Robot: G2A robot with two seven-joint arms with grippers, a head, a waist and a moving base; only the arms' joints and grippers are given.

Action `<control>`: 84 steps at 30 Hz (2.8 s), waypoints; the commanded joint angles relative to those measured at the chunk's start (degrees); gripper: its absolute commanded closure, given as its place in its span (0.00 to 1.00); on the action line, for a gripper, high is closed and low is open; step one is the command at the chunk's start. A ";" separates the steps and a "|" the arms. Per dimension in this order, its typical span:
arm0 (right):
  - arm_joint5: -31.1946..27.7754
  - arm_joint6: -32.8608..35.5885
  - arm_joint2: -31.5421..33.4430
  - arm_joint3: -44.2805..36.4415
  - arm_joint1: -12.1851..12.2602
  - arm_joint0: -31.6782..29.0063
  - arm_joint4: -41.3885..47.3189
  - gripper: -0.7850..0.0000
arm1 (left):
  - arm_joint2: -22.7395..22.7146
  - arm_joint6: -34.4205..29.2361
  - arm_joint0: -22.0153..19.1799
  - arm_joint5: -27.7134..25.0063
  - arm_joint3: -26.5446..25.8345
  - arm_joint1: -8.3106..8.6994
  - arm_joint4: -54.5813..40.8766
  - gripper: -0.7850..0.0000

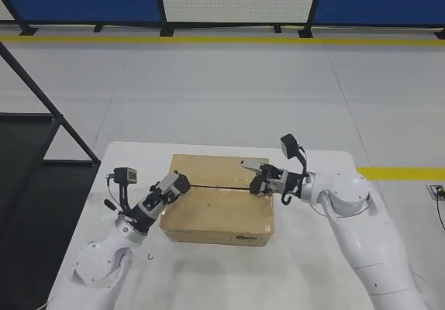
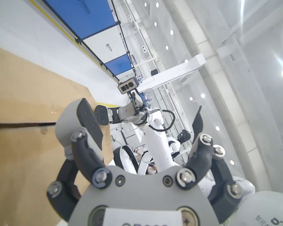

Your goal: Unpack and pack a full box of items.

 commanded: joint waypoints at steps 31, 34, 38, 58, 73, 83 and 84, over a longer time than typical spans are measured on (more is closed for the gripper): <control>-11.93 2.67 -0.61 4.27 1.87 0.51 1.68 0.00 | -8.44 -0.35 6.65 3.02 16.74 0.79 -6.78 0.00; -12.00 2.70 -0.90 4.19 1.95 0.55 2.02 0.00 | -6.02 1.87 4.13 3.98 20.32 0.23 -6.42 0.00; -11.90 2.51 -1.19 3.75 2.13 0.30 1.98 0.00 | -3.96 4.02 1.30 4.20 23.97 -0.47 -7.52 0.00; -11.38 1.52 -2.30 2.66 2.86 -0.38 3.00 0.00 | -2.09 6.60 -9.16 1.40 34.48 -2.47 -14.48 0.00; -11.31 0.98 -3.41 2.78 3.19 0.43 3.60 0.00 | -4.92 5.96 -10.85 -2.42 28.52 -2.70 -17.81 0.00; -11.73 0.22 -3.21 2.68 3.59 -0.23 4.28 0.00 | -5.31 7.58 -8.57 -3.37 19.36 -2.77 -14.50 0.00; -11.79 0.17 -3.11 2.59 3.65 -0.35 4.37 0.00 | -5.40 7.95 -8.17 -3.62 18.58 -2.76 -13.73 0.00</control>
